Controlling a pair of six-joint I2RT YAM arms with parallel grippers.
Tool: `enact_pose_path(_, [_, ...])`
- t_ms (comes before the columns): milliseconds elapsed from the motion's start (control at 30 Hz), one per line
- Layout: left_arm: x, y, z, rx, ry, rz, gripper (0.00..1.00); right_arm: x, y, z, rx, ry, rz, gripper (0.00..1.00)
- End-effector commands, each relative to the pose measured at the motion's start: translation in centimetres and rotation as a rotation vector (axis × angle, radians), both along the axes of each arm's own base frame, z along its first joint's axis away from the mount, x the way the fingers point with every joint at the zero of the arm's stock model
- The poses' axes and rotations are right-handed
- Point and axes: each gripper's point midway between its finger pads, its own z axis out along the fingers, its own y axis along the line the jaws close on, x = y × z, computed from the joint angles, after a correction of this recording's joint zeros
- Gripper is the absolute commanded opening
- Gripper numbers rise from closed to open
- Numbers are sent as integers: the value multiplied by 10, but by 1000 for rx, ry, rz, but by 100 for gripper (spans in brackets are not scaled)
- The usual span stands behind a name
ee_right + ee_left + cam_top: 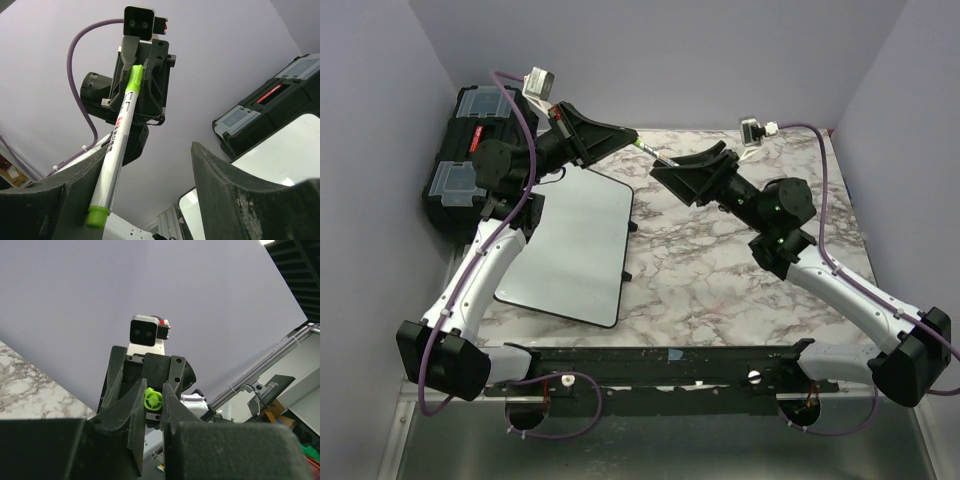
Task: Write a sentence on the whiteboard
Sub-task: Open the pen cap from the whiteboard marker.
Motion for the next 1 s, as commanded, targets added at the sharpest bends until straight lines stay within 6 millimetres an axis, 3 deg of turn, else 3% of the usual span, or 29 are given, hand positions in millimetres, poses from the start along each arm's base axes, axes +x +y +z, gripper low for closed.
enact_pose_path(0, [-5, 3, 4, -22, -36, 2, 0, -5, -2, 26, 73, -60, 26, 63])
enact_pose_path(467, [15, 1, -21, 27, -10, 70, 0, -1, 9, 32, 99, -62, 79, 47])
enact_pose_path(967, [21, 1, -41, 124, 14, 119, 0, 7, 18, 26, 90, -50, 92, 43])
